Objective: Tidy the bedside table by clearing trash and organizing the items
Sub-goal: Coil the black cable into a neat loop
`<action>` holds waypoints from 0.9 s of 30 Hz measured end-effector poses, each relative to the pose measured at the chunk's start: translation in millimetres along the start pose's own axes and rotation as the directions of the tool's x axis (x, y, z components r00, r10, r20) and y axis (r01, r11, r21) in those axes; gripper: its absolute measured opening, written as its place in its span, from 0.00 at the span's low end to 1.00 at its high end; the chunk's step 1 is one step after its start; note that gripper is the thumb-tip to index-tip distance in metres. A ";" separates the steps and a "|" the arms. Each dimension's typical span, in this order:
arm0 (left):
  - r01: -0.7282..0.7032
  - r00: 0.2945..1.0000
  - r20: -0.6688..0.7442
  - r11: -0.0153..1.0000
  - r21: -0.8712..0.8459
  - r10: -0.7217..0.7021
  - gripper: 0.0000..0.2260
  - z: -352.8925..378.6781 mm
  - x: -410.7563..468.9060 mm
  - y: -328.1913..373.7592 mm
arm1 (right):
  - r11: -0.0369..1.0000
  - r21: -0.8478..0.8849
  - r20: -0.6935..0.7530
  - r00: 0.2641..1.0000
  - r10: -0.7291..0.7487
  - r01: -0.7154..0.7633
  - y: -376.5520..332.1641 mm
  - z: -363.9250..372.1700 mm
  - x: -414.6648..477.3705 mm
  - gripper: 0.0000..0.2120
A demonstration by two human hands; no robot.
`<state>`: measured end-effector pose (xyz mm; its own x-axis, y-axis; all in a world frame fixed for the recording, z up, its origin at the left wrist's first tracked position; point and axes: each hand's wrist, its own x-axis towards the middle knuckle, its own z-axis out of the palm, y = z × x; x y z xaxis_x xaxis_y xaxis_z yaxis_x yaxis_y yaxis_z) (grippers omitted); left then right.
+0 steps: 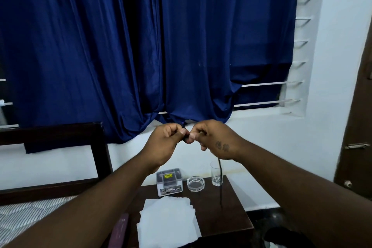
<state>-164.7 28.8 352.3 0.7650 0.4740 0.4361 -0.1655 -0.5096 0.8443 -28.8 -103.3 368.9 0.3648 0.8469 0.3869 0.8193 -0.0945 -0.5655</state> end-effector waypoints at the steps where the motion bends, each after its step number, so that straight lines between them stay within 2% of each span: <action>1: 0.008 1.000 0.017 1.000 0.009 -0.008 0.14 -0.1 -0.4 0.0 | 1.000 -0.019 -0.009 1.000 -0.006 0.006 0.2 -2.6 1.5 0.10; 5: 0.050 0.996 0.075 0.999 0.006 -0.050 0.12 0.7 -1.9 2.0 | 0.992 -0.116 -0.071 0.996 -0.060 0.051 2.9 -11.4 8.7 0.09; 9: 0.068 0.992 0.109 0.998 -0.009 -0.066 0.12 2.2 -5.5 5.9 | 0.988 -0.113 -0.114 0.987 -0.114 0.102 10.4 -19.1 16.5 0.12; 14: 0.141 0.978 0.169 0.982 -0.122 -0.119 0.13 1.3 -7.8 12.9 | 0.962 0.256 -0.169 0.984 -0.049 0.092 24.4 -20.2 20.6 0.12; 16: 0.160 0.976 0.179 0.962 -0.221 -0.121 0.14 1.2 -8.1 13.8 | 0.940 0.336 -0.187 0.982 0.001 0.063 31.6 -17.1 20.1 0.11; 20: 0.164 0.979 0.182 0.898 -0.408 -0.096 0.10 8.6 -8.3 16.1 | 0.870 0.491 -0.186 0.981 0.062 0.038 39.9 1.3 15.6 0.08; 22: 0.170 0.981 0.164 0.862 -0.478 -0.103 0.09 12.7 -8.5 18.6 | 0.840 0.541 -0.194 0.977 0.087 0.032 42.6 11.7 11.9 0.06; 27: 0.184 0.983 0.137 0.767 -0.615 -0.126 0.09 12.0 -6.7 22.9 | 0.845 0.530 -0.124 0.979 0.162 -0.073 43.6 36.4 1.1 0.10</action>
<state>-166.1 5.4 365.0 0.8577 0.4314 0.2796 -0.3691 0.1380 0.9191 -8.8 -87.4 318.2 0.5446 0.7490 0.3774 0.4309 0.1362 -0.8921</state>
